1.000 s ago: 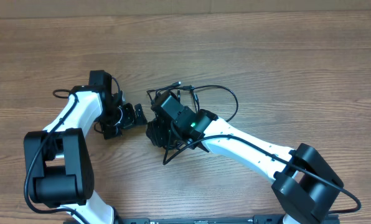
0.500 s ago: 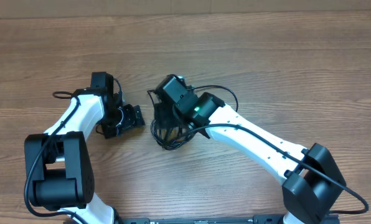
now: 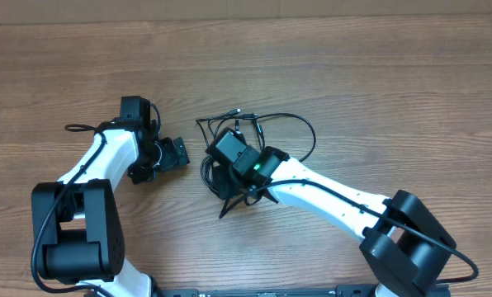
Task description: Untangle cables
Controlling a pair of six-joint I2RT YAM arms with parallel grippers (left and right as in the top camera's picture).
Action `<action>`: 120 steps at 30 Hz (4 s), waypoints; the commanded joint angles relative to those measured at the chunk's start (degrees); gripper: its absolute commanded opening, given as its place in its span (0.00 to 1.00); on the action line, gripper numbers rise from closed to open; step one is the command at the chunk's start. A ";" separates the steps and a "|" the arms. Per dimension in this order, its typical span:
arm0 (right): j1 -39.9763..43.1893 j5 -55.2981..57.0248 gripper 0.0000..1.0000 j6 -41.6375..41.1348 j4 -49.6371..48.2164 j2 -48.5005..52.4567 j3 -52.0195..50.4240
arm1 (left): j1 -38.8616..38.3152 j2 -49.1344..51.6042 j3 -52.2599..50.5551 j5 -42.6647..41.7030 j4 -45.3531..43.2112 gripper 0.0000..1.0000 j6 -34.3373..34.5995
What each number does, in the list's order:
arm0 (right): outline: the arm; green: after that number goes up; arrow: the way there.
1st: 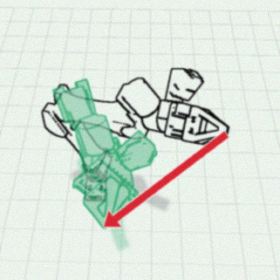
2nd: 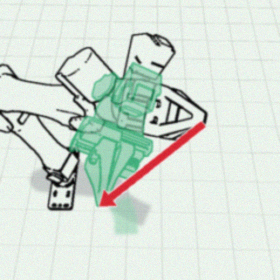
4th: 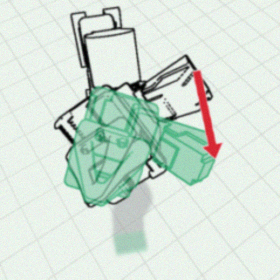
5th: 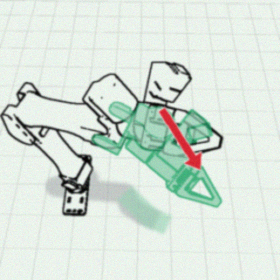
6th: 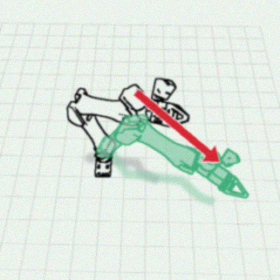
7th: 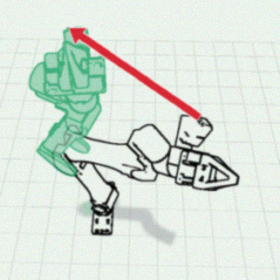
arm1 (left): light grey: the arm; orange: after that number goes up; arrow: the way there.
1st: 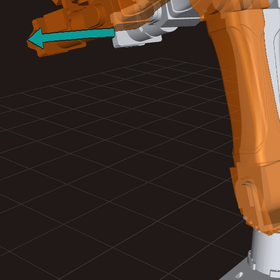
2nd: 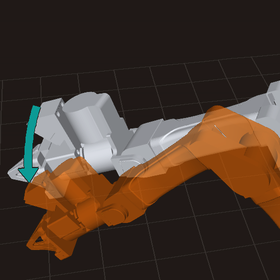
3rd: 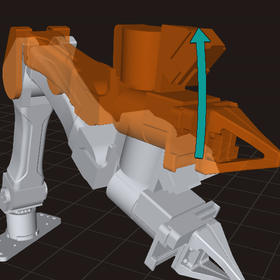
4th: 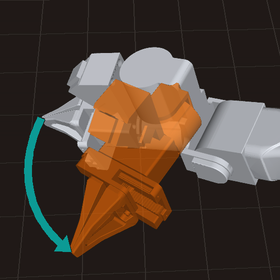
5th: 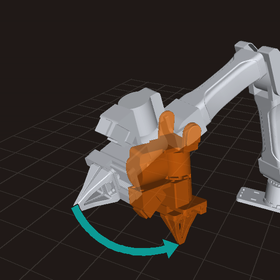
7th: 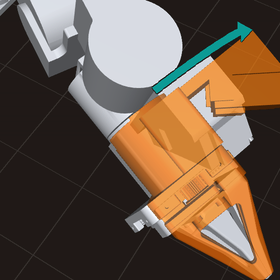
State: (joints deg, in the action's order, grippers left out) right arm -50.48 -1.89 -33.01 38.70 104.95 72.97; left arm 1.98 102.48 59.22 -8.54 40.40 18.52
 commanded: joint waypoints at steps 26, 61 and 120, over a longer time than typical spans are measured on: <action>-2.51 -7.76 0.42 3.50 1.60 11.89 10.58 | 0.24 2.23 -2.51 1.22 -1.49 1.00 1.03; 0.42 -8.22 0.04 2.84 -5.92 15.13 12.00 | 0.24 2.23 -2.51 1.22 -1.44 1.00 0.98; 5.97 -8.20 0.60 27.12 17.22 11.80 15.21 | 0.22 2.23 -2.51 -6.34 -2.91 0.10 -4.35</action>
State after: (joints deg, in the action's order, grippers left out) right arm -43.70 -15.14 -8.67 55.24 118.43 87.29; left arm 2.28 103.28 57.67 -15.03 37.65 14.83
